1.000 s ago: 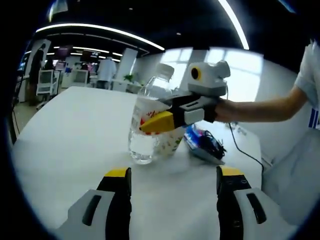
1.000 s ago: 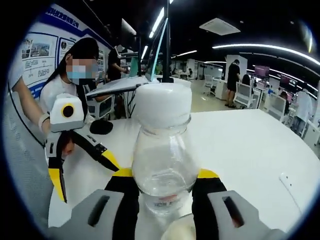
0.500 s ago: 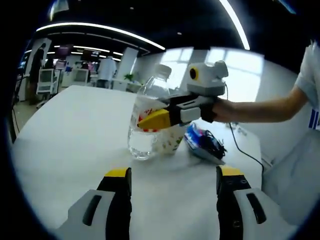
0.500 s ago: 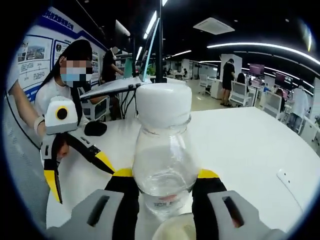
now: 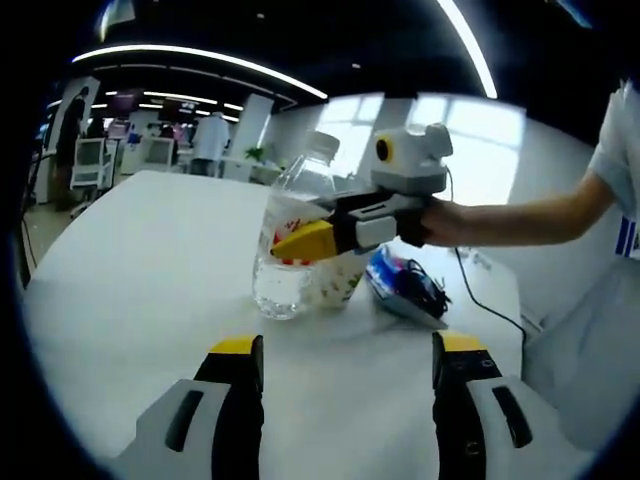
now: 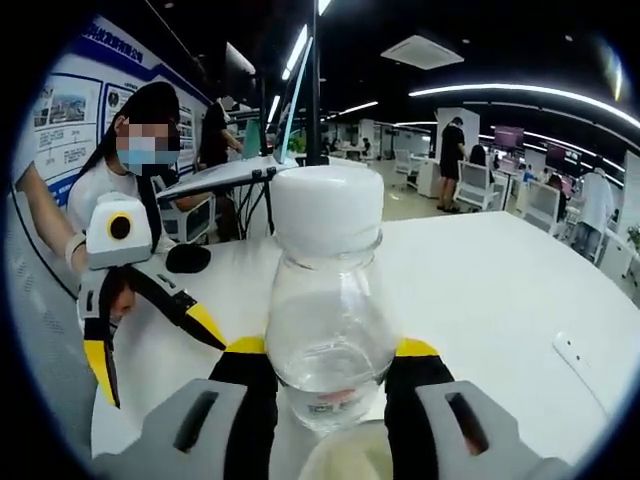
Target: Arrange the tabletop items into an orderly group along one side of the table until the central work area is clear of visible clutter.
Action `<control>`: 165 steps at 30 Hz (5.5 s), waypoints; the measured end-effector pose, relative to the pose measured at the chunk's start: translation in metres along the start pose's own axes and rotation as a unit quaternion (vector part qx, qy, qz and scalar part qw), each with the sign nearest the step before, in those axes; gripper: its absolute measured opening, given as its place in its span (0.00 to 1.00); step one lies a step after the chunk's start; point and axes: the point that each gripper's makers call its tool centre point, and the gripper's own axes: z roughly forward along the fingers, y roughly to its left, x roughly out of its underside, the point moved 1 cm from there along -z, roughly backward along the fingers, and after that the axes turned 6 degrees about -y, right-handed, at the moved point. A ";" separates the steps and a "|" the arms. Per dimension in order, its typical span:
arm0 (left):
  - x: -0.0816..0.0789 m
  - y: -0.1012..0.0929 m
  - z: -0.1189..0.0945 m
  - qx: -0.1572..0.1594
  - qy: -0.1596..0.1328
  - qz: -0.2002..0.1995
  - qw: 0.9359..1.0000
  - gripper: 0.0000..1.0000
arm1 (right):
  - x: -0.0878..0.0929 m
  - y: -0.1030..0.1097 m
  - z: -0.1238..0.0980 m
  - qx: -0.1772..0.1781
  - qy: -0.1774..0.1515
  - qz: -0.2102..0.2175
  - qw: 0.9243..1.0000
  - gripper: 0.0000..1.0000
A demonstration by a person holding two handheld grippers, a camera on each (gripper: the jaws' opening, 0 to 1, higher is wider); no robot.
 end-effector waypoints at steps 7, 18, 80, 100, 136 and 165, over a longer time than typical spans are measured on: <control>0.000 -0.002 0.001 0.003 0.000 0.000 1.000 0.65 | -0.002 0.004 0.000 -0.004 -0.010 -0.005 1.000 0.39; 0.000 -0.002 0.001 0.001 -0.002 -0.002 1.000 0.65 | -0.002 0.004 0.000 -0.004 -0.015 -0.008 1.000 0.40; -0.028 -0.005 0.005 0.013 0.021 0.038 0.999 0.66 | 0.003 0.023 -0.052 -0.017 0.003 -0.011 1.000 0.74; -0.039 -0.032 0.016 0.036 0.046 0.062 0.996 0.64 | 0.024 0.023 -0.116 0.015 0.028 0.004 0.999 0.73; -0.026 -0.117 0.078 0.160 0.112 0.114 0.974 0.59 | 0.088 0.016 -0.266 0.137 0.089 0.072 0.984 0.69; -0.008 -0.137 0.123 0.167 0.142 0.121 0.968 0.62 | 0.111 0.008 -0.302 0.196 0.082 0.114 0.970 0.63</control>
